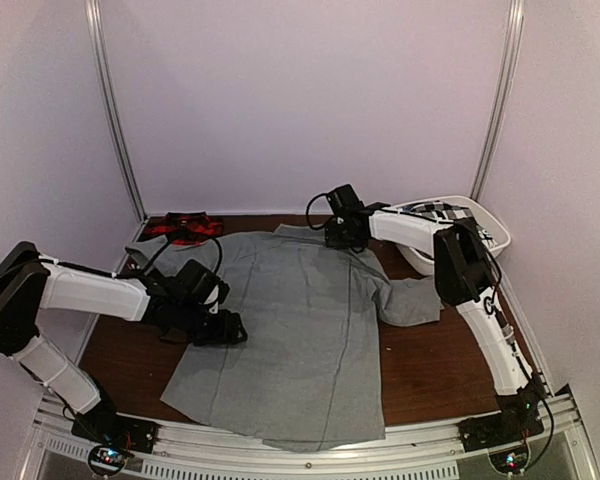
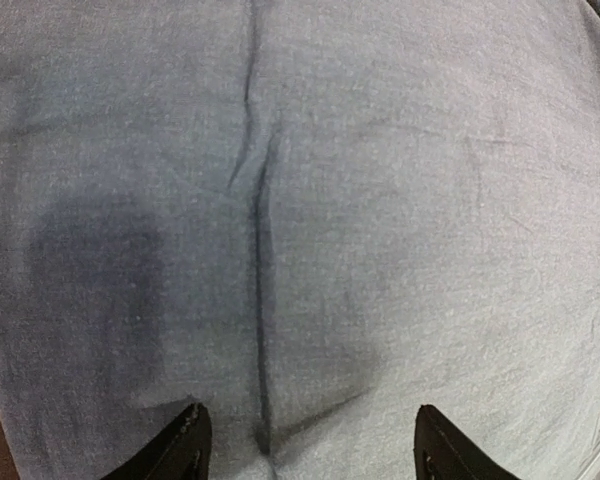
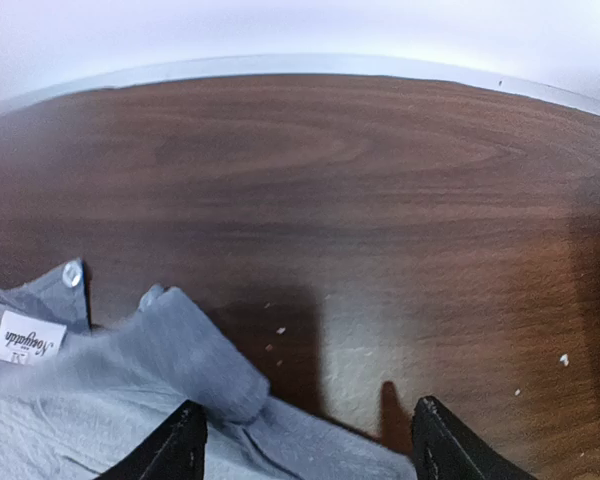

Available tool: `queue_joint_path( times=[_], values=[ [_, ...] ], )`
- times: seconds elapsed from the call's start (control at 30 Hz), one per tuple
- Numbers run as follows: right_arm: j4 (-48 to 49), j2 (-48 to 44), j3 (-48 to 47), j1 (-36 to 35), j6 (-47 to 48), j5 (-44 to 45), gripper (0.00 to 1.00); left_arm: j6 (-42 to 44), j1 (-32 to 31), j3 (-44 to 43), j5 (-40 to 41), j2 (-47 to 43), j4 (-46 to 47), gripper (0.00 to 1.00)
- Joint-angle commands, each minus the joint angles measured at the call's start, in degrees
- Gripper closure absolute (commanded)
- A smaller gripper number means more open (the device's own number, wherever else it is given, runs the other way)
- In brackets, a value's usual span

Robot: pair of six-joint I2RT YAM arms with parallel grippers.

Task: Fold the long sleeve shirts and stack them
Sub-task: Adjust the flattened shirt at the center of the board.

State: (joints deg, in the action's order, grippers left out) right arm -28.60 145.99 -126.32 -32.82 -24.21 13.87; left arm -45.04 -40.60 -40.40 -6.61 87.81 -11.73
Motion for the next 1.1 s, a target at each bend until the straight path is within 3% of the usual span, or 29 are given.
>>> queue_joint_path(
  times=[0.0,0.17,0.3,0.6,0.87,1.07],
  values=[
    [-0.87,-0.13,-4.03,3.39,0.85,-3.3,0.27,-1.0,-0.09,1.61,0.58,-2.02,1.12,0.29],
    [-2.15,-4.32,-3.05,3.76,2.77,-4.19,0.22,-1.11,-0.08,1.49,0.9,-2.56,0.78,0.29],
    [-1.49,-9.94,3.42,2.54,4.04,-3.99,0.21,-0.89,-0.09,0.83,0.88,-2.3,0.59,0.29],
    [8.32,-34.03,36.03,1.51,1.67,-1.12,0.21,-0.08,-0.06,-0.12,1.4,-1.75,-0.21,0.28],
    [10.69,-51.97,58.85,2.37,-3.46,2.67,0.22,1.06,-0.04,-2.49,0.51,-0.35,-0.22,0.28],
    [12.99,-63.85,73.52,6.98,-8.13,4.09,0.24,2.0,-0.09,-3.73,0.14,0.86,-0.08,0.28]
  ],
)
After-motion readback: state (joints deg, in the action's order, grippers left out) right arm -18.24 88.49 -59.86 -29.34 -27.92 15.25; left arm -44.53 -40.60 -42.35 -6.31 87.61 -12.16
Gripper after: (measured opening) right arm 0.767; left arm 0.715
